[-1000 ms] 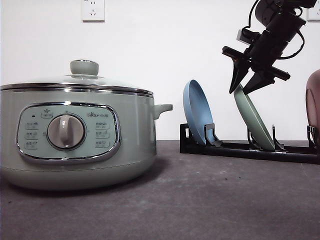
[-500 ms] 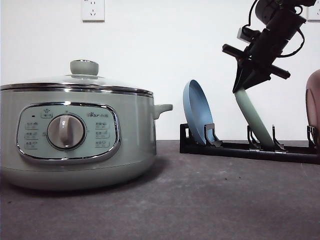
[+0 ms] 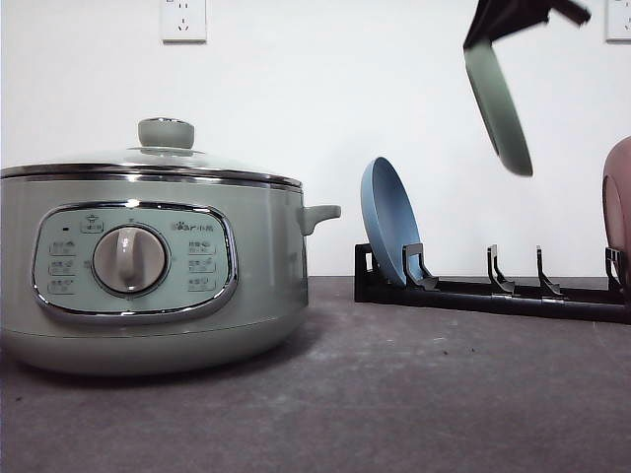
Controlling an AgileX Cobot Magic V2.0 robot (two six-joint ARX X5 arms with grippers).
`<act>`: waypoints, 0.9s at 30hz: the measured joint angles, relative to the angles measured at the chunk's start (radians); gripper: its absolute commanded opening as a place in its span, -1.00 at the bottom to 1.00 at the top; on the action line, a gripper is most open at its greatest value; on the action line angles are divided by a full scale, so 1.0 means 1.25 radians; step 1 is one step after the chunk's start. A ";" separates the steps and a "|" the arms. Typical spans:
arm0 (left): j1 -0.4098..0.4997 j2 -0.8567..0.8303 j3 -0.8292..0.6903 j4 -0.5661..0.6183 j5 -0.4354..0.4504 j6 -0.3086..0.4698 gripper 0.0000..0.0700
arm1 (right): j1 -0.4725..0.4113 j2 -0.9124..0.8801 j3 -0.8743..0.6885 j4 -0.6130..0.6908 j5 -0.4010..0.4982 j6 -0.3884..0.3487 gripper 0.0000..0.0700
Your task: Transfer potato from steamer to green plate
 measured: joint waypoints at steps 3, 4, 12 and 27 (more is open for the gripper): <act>0.000 0.000 0.000 0.000 0.000 0.000 0.92 | 0.034 -0.045 0.000 -0.076 0.011 -0.035 -0.99; 0.000 0.000 0.000 0.000 0.000 0.000 0.92 | 0.049 -0.061 0.000 -0.104 0.024 -0.051 -0.99; 0.000 0.000 0.000 0.000 0.000 0.000 0.92 | 0.201 -0.150 0.000 -0.349 0.199 -0.172 -0.99; 0.000 0.000 0.000 0.000 0.000 0.000 0.92 | 0.559 -0.159 -0.214 -0.451 0.459 -0.200 -0.99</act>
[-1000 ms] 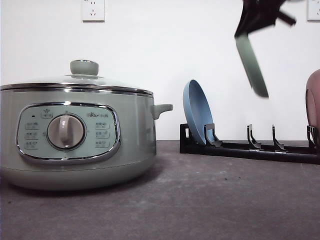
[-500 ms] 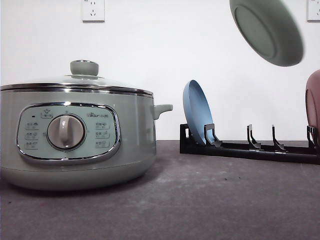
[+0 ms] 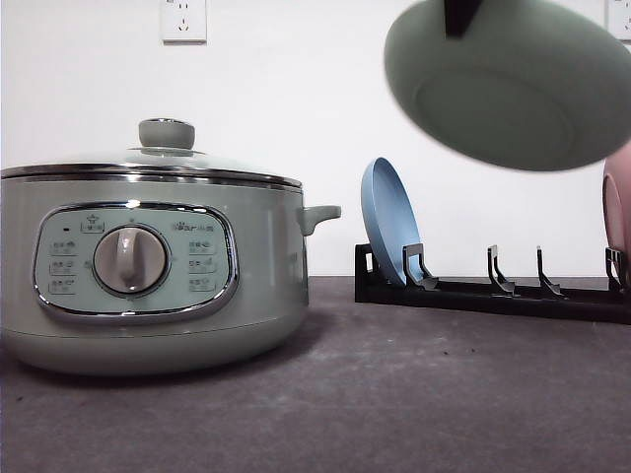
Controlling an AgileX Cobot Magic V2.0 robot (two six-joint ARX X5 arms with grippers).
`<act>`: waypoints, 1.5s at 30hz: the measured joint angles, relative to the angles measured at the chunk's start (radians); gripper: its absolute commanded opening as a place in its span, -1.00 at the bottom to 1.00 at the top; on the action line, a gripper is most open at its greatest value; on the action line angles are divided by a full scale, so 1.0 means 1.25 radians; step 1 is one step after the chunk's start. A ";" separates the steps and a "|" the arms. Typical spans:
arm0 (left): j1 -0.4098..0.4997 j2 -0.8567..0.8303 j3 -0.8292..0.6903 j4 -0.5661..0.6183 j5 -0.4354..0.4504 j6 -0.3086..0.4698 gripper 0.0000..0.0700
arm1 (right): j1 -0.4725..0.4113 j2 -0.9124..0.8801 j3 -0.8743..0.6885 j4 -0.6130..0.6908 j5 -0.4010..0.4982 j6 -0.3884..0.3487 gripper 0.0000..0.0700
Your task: Transfer potato from steamer to green plate
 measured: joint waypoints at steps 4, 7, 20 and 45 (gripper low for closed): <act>0.000 0.000 0.000 0.000 0.000 0.000 0.92 | 0.064 0.000 -0.101 0.041 0.018 0.009 -0.99; 0.000 0.000 0.000 0.000 0.000 0.000 0.92 | 0.100 0.000 -0.168 0.090 0.021 0.018 -0.99; 0.000 0.000 0.000 0.000 0.000 0.000 0.92 | 0.176 0.015 -0.387 0.275 0.062 0.051 -0.99; 0.000 0.000 0.000 0.000 0.000 0.000 0.92 | 0.178 0.161 -0.454 0.395 0.012 0.075 0.16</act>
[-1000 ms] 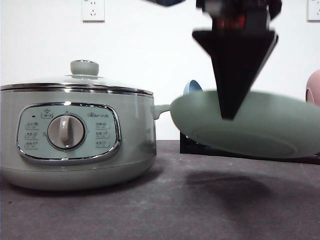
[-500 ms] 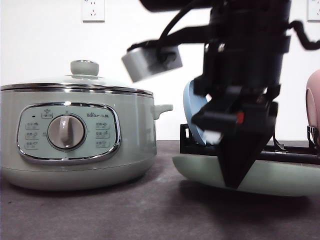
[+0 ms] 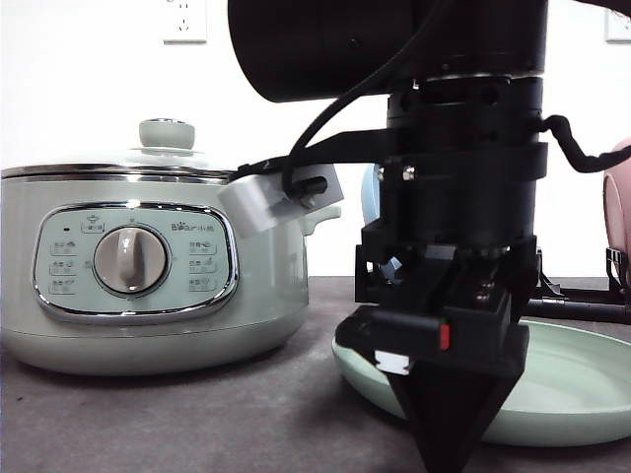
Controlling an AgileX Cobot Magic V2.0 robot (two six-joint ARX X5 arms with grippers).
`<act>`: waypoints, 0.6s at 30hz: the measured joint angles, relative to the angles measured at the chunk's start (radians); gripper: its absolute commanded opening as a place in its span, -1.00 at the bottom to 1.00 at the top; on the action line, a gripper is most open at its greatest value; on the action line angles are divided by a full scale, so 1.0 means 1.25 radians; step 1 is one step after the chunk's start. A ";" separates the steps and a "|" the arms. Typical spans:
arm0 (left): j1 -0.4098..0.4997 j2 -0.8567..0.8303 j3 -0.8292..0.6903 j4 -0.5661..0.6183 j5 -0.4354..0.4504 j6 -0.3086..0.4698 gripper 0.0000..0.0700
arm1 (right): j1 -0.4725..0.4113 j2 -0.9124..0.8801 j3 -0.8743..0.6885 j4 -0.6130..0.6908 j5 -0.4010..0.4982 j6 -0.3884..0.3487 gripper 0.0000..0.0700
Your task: Transfer potato from steamer to green plate
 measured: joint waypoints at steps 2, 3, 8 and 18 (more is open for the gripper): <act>0.000 0.000 0.000 0.000 0.000 0.000 0.92 | 0.000 0.000 0.000 -0.001 0.000 0.003 0.16; 0.000 0.000 0.000 0.000 0.000 0.000 0.92 | 0.000 -0.001 0.000 -0.002 0.000 0.003 0.16; 0.000 0.000 0.000 0.000 0.000 0.000 0.92 | 0.000 -0.035 0.005 -0.014 0.000 0.003 0.16; 0.000 0.000 0.000 0.000 0.000 0.000 0.92 | -0.044 -0.211 0.132 -0.013 -0.099 0.003 0.16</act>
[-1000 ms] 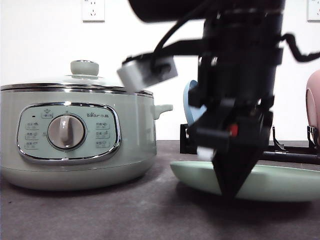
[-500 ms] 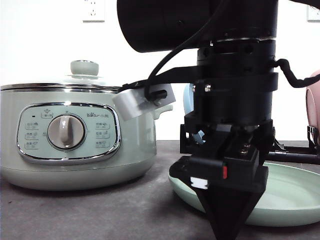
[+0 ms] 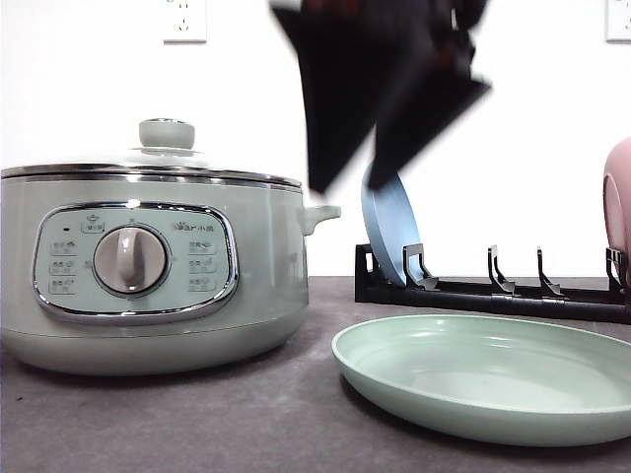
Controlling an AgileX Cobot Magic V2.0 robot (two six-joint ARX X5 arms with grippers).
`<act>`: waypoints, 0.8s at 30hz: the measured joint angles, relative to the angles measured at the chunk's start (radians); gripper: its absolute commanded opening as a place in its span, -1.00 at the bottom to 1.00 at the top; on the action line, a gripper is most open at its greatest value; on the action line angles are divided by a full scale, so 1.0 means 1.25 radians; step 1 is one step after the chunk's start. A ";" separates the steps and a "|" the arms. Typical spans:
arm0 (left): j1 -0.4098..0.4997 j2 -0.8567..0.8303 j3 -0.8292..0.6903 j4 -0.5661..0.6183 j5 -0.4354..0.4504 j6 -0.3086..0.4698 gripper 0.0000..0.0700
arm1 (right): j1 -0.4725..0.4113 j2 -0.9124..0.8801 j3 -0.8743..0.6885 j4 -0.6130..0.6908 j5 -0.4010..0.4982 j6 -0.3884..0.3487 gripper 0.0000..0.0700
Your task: Transfer potato from steamer to green plate
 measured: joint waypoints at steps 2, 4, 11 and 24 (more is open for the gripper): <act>0.000 0.000 0.000 0.000 0.000 0.000 0.92 | -0.025 -0.027 0.029 0.007 -0.030 0.000 0.16; 0.000 0.000 0.000 0.000 0.000 0.000 0.92 | -0.054 -0.051 0.058 0.016 -0.063 0.000 0.16; 0.000 0.000 0.000 0.000 0.000 0.000 0.92 | -0.183 -0.088 0.135 0.047 -0.287 0.001 0.16; 0.000 0.000 0.000 0.000 0.000 0.000 0.92 | -0.277 -0.088 0.149 0.043 -0.496 0.002 0.16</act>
